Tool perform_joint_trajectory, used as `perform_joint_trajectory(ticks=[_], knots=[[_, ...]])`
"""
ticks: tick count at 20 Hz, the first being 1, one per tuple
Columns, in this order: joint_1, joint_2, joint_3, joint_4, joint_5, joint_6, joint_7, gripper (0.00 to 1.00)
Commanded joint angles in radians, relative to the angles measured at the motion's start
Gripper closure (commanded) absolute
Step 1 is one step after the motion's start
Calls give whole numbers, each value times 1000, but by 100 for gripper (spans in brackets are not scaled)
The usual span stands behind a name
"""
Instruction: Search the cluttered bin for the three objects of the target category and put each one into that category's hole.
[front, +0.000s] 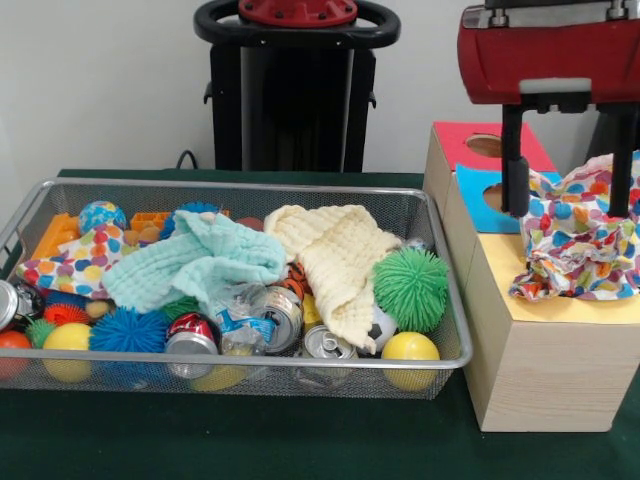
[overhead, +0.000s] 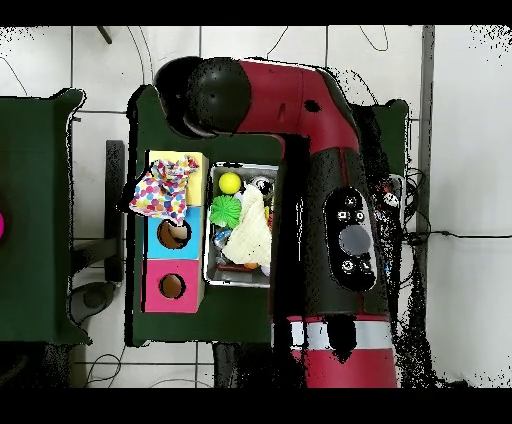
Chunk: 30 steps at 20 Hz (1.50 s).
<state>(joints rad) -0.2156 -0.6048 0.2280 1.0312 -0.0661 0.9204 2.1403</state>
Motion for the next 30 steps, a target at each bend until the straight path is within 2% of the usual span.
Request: perform_joint_trajectory(ticks=[1, 9, 30], knots=[[-11, -2, 25, 115, -95, 84, -200, 0], [2, 13, 5, 66, -155, 133, -166, 0], [8, -5, 0, 94, -197, 108, -144, 0]])
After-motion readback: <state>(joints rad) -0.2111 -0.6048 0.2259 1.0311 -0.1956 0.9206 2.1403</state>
